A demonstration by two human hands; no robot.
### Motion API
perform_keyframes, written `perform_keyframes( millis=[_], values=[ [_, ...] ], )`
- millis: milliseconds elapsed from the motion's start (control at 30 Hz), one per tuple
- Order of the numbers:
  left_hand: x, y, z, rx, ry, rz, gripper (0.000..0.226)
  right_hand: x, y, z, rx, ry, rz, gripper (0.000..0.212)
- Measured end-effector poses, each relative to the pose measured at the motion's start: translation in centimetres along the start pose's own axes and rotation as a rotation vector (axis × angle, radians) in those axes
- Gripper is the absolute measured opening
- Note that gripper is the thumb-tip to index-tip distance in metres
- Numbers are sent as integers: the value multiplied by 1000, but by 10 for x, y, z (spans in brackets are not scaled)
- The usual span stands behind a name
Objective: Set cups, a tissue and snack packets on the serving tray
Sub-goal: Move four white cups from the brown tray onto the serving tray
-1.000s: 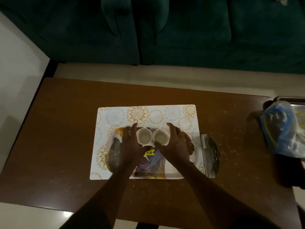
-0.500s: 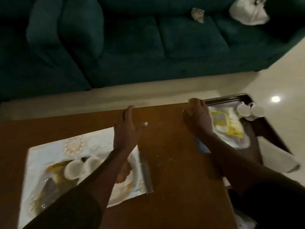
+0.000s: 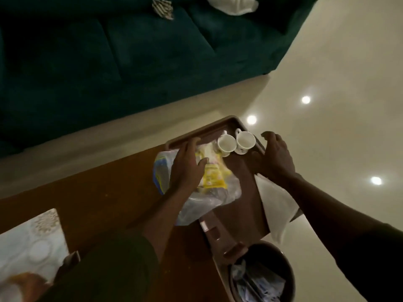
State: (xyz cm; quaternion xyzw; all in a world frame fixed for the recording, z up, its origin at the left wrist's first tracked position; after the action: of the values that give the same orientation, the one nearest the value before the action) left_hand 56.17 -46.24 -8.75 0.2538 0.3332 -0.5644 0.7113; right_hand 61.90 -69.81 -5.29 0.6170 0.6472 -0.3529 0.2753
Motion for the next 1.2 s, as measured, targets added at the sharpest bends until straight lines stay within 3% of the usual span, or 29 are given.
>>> perform_keyframes(
  millis=[267, 367, 567, 767, 933, 1100, 1200],
  values=[
    [81, 45, 44, 27, 135, -138, 76, 48, 59, 20, -117, -10, -215, 77],
    [101, 56, 46, -4, 206, -176, 75, 61, 68, 25, -121, -13, -187, 72],
    [96, 55, 52, 21, 117, -65, 66, 49, 65, 31, -127, 18, -38, 54],
    [37, 35, 56, 56, 7, 169, 64, 18, 55, -10, -195, -7, -16, 60],
    [-36, 6, 12, -74, -52, 256, 68, 29, 30, -83, -307, 56, -70, 66],
    [-114, -79, -69, -190, -191, 266, 64, 102, -29, -169, -417, 66, -247, 64],
    [-188, -151, -159, -338, -48, 306, 61, 174, -101, -264, -552, 122, -362, 64]
  ],
)
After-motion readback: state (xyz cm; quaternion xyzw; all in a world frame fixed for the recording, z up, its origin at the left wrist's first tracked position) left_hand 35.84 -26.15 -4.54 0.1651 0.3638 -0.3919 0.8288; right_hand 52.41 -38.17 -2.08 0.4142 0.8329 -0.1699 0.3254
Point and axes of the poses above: each hand's wrist, its own y-axis towards the middle knuckle, its own x-axis out of the palm, z = x × y, the point moved 6 cm from there along y, towards the middle knuckle, and after that the axes turned 10 degrees about y, right-handed, at the moved point
